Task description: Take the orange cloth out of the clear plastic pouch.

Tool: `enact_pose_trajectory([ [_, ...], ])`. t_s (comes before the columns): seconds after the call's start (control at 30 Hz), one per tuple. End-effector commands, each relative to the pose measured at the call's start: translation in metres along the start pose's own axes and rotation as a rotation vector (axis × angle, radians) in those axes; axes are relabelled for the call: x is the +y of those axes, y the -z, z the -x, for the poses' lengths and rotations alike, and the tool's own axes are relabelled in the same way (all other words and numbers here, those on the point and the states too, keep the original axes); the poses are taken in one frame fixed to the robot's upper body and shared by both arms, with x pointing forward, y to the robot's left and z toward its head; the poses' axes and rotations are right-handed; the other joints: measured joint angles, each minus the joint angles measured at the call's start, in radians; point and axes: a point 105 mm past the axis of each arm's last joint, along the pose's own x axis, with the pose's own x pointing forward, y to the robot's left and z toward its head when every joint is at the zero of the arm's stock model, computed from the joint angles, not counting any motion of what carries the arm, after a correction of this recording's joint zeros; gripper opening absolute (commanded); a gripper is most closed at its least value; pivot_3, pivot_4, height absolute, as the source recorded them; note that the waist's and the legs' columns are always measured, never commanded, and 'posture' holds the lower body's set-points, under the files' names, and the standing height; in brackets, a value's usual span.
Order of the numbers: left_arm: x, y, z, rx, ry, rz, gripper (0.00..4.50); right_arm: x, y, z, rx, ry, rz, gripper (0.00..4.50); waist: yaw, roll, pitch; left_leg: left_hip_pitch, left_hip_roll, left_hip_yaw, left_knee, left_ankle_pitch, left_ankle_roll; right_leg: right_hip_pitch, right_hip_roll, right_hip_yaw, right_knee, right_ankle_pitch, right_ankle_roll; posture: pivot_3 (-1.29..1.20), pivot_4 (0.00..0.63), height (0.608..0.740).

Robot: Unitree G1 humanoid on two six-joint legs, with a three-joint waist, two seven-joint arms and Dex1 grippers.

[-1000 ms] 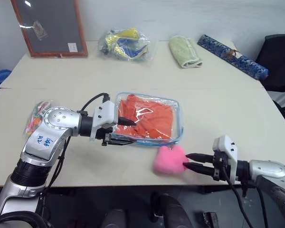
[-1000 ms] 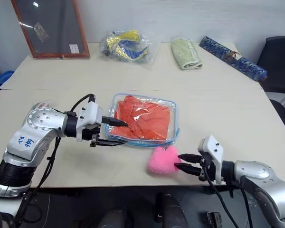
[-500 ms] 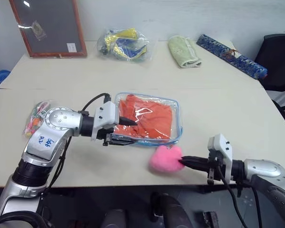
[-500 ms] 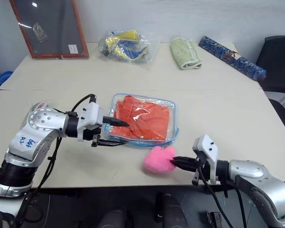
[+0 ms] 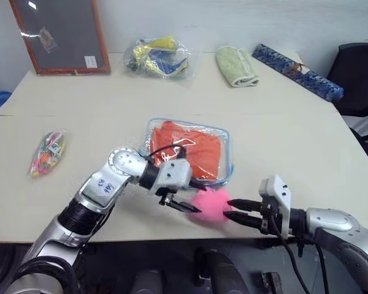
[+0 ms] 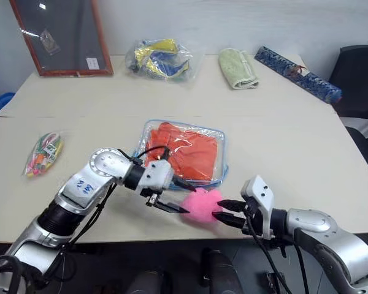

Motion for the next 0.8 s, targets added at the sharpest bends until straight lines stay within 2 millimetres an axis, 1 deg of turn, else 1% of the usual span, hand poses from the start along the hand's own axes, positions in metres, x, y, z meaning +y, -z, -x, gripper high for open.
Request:
enact_pose_trajectory([
  [0.03, 0.001, 0.006, -0.009, 0.048, 0.024, -0.067, 2.83, 0.009, -0.006, -0.001, -0.014, -0.015, 0.041, 3.05, 0.003, 0.0, 0.0, 0.0, 0.0, 0.0, 0.0, 0.0, 0.0, 0.0, 0.0, 0.0, 0.0, 0.0, 0.0, 0.0, 0.15, 0.74],
  [0.13, 0.007, 0.014, -0.017, 0.086, -0.004, -0.091, 2.83, 0.01, -0.006, 0.0, -0.012, -0.004, 0.047, 3.05, 0.006, 0.0, 0.0, 0.0, 0.001, 0.0, 0.0, 0.0, 0.001, 0.0, -0.001, 0.0, 0.0, 0.0, 0.0, 0.0, 0.15, 0.74],
  [0.3, 0.014, 0.018, -0.025, 0.076, -0.043, -0.077, 2.83, 0.012, -0.01, 0.007, -0.019, 0.013, 0.073, 3.05, 0.008, 0.0, 0.0, -0.001, 0.001, -0.001, 0.0, 0.0, 0.003, 0.0, -0.002, 0.0, -0.001, 0.001, 0.001, 0.0, 0.15, 0.74],
  [0.37, 0.014, 0.019, -0.025, 0.068, -0.04, -0.075, 2.46, 0.008, -0.017, 0.013, -0.016, 0.032, 0.117, 3.08, 0.007, 0.0, 0.0, -0.001, 0.0, -0.001, 0.0, 0.0, 0.003, 0.0, -0.003, 0.0, -0.001, 0.001, 0.002, 0.0, 0.15, 0.74],
  [0.4, 0.015, 0.018, -0.024, 0.062, -0.04, -0.069, 2.22, 0.003, -0.022, 0.016, -0.019, 0.052, 0.148, 3.08, 0.007, 0.0, 0.0, -0.001, 0.0, -0.001, 0.0, 0.0, 0.003, 0.0, -0.003, 0.0, -0.001, 0.001, 0.002, 0.0, 0.15, 0.74],
  [0.5, 0.016, 0.017, -0.023, 0.053, -0.048, -0.063, 1.32, -0.015, -0.034, 0.022, -0.022, 0.124, 0.226, 3.08, 0.007, 0.0, 0.0, -0.001, 0.0, -0.001, 0.0, 0.0, 0.004, 0.001, -0.003, 0.0, -0.001, 0.001, 0.002, 0.0, 0.15, 0.74],
  [0.57, 0.018, 0.017, -0.021, 0.049, -0.056, -0.059, 0.74, -0.031, -0.04, 0.02, -0.009, 0.172, 0.31, 3.08, 0.006, 0.0, 0.0, -0.001, 0.0, -0.001, 0.0, 0.0, 0.004, 0.001, -0.003, 0.0, -0.001, 0.001, 0.002, 0.0, 0.15, 0.74],
  [0.63, 0.02, 0.017, -0.019, 0.044, -0.07, -0.053, 0.18, -0.048, -0.037, 0.014, 0.062, 0.21, 0.414, 3.08, 0.003, 0.0, 0.0, -0.001, 0.0, -0.001, 0.0, 0.0, 0.004, 0.001, -0.002, 0.0, -0.001, 0.001, 0.002, 0.0, 0.15, 0.74],
  [0.67, 0.021, 0.016, -0.018, 0.043, -0.079, -0.052, 0.01, -0.055, -0.033, 0.01, 0.099, 0.216, 0.473, 3.08, 0.004, 0.0, 0.0, -0.001, 0.0, -0.001, 0.0, 0.0, 0.004, 0.001, -0.002, 0.0, -0.001, 0.001, 0.002, 0.0, 0.15, 0.74],
  [0.73, 0.026, 0.016, -0.019, 0.053, -0.115, -0.059, 0.01, -0.064, -0.028, 0.002, 0.133, 0.21, 0.542, 3.08, 0.004, 0.0, 0.0, -0.001, 0.0, -0.001, 0.0, 0.0, 0.004, 0.001, -0.002, 0.0, -0.002, 0.001, 0.002, 0.0, 0.15, 0.74],
  [0.8, 0.03, 0.016, -0.02, 0.061, -0.141, -0.068, 0.01, -0.074, -0.029, -0.008, 0.137, 0.216, 0.59, 3.08, 0.005, 0.0, 0.0, -0.002, 0.0, -0.001, 0.0, 0.0, 0.004, 0.0, -0.002, 0.0, -0.002, 0.001, 0.002, 0.0, 0.15, 0.74],
])
